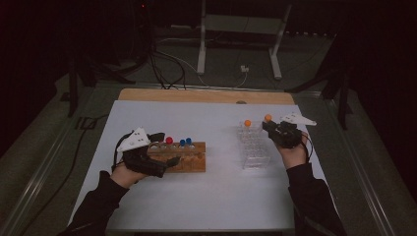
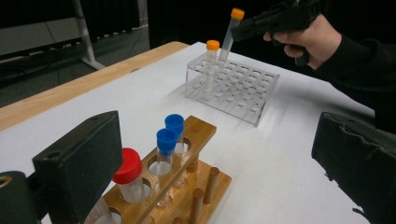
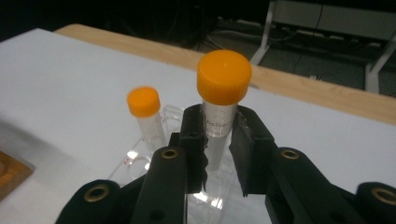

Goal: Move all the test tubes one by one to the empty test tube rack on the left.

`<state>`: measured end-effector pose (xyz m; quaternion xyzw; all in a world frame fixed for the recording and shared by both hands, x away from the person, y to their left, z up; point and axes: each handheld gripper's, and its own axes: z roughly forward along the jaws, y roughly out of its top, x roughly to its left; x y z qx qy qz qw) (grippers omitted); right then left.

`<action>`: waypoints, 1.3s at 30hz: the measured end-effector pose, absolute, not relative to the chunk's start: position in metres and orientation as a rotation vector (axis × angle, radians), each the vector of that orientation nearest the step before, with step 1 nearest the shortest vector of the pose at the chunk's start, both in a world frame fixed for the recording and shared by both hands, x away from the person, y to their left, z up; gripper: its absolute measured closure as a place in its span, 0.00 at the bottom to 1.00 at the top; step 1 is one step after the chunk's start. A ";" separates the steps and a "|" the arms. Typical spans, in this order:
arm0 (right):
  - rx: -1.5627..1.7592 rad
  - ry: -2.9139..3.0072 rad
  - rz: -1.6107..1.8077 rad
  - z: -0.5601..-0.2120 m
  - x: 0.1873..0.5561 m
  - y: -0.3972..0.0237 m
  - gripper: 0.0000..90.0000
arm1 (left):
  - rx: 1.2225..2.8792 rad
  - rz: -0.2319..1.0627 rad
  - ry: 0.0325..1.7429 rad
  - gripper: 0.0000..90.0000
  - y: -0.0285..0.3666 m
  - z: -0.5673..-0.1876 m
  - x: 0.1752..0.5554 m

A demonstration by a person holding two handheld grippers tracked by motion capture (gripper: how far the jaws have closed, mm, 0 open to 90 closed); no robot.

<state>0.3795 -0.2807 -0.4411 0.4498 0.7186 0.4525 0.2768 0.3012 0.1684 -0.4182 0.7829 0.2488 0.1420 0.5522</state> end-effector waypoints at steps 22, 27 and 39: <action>1.025 2.056 1.334 -0.411 0.342 -0.249 0.84 | 1.873 0.320 0.566 0.03 0.163 -0.417 0.298; 0.979 2.124 1.357 -0.412 0.335 -0.235 0.84 | 1.881 0.310 0.559 0.03 0.161 -0.416 0.298; 0.855 2.270 1.350 -0.420 0.316 -0.201 0.84 | 1.886 0.294 0.536 0.03 0.155 -0.414 0.295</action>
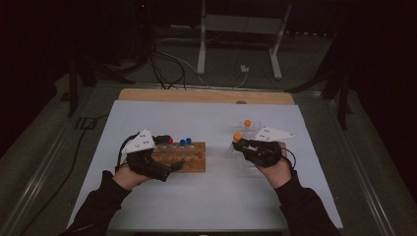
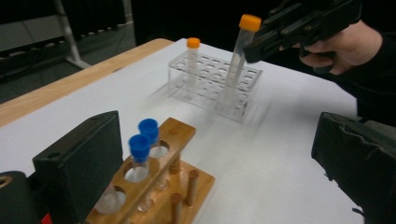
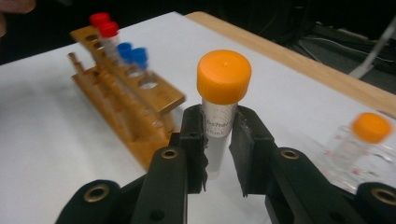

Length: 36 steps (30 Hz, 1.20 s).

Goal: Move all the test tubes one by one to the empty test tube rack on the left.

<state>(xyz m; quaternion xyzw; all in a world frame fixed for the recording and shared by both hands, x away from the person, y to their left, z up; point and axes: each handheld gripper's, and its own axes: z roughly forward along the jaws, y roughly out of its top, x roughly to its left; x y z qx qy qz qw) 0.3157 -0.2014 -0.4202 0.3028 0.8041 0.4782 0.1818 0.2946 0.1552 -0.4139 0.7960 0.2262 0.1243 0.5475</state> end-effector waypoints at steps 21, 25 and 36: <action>0.653 2.444 1.358 -0.424 0.289 -0.159 0.84 | 1.908 0.203 0.486 0.07 0.126 -0.408 0.279; 0.609 2.474 1.358 -0.426 0.283 -0.149 0.84 | 1.910 0.191 0.482 0.09 0.120 -0.409 0.277; 0.554 2.529 1.368 -0.431 0.274 -0.133 0.84 | 1.917 0.183 0.450 0.32 0.110 -0.412 0.272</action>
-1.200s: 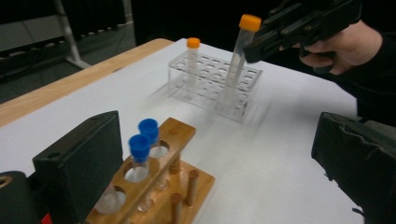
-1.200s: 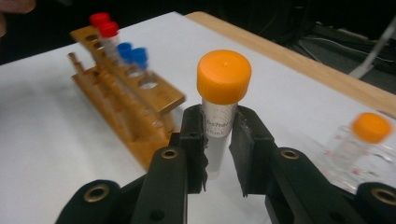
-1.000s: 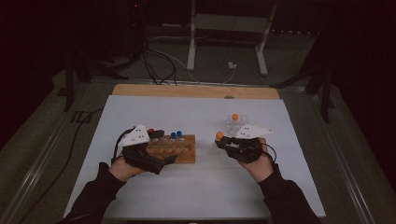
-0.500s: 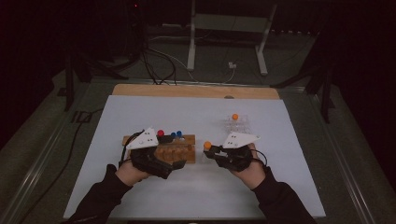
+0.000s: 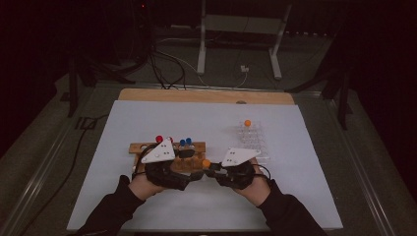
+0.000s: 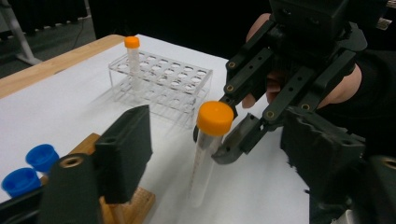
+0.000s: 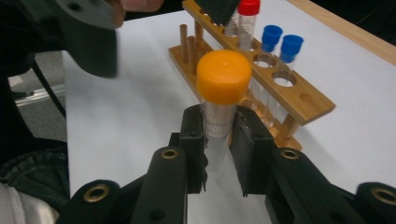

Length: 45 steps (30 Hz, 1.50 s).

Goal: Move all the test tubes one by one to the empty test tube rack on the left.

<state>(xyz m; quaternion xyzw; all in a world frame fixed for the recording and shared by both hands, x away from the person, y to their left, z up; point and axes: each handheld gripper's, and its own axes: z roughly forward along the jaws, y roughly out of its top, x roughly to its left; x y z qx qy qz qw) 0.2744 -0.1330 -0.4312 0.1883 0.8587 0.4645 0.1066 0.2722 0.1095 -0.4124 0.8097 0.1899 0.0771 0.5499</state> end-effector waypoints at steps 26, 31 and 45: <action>0.549 2.537 1.373 -0.433 0.273 -0.127 0.84 | 1.957 0.209 0.408 0.78 0.096 -0.420 0.276; 0.552 2.524 1.406 -0.433 0.273 -0.128 0.80 | 1.943 0.217 0.402 0.79 0.099 -0.417 0.275; 0.642 2.455 1.457 -0.424 0.276 -0.135 0.34 | 1.923 0.311 0.440 0.79 0.118 -0.401 0.278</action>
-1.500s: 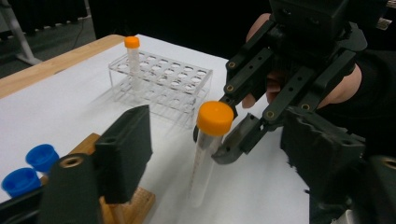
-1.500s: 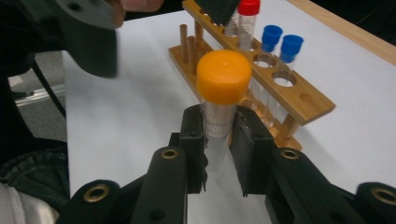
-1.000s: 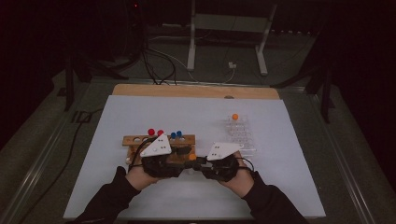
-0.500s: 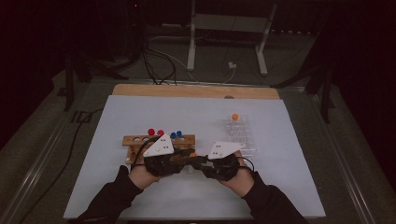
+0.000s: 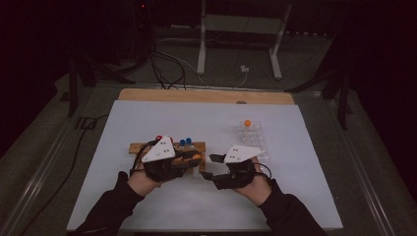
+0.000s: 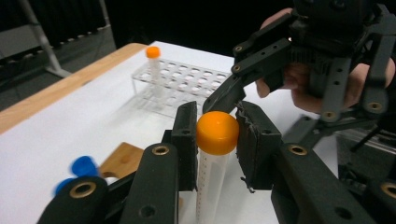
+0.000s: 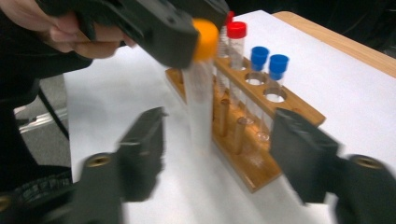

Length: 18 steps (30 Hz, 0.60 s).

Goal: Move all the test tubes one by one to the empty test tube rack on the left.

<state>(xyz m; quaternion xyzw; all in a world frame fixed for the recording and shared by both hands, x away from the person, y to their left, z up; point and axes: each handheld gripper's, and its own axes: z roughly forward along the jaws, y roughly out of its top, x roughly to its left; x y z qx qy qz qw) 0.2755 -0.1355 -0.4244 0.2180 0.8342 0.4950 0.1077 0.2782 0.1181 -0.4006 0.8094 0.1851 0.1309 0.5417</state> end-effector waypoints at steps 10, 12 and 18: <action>0.706 2.422 1.426 -0.423 0.278 -0.137 0.07 | 1.896 0.388 0.494 0.79 0.141 -0.385 0.283; 0.708 2.422 1.432 -0.423 0.278 -0.138 0.03 | 1.892 0.407 0.509 0.79 0.146 -0.383 0.285; 0.700 2.416 1.469 -0.422 0.279 -0.142 0.00 | 1.887 0.460 0.543 0.79 0.159 -0.378 0.288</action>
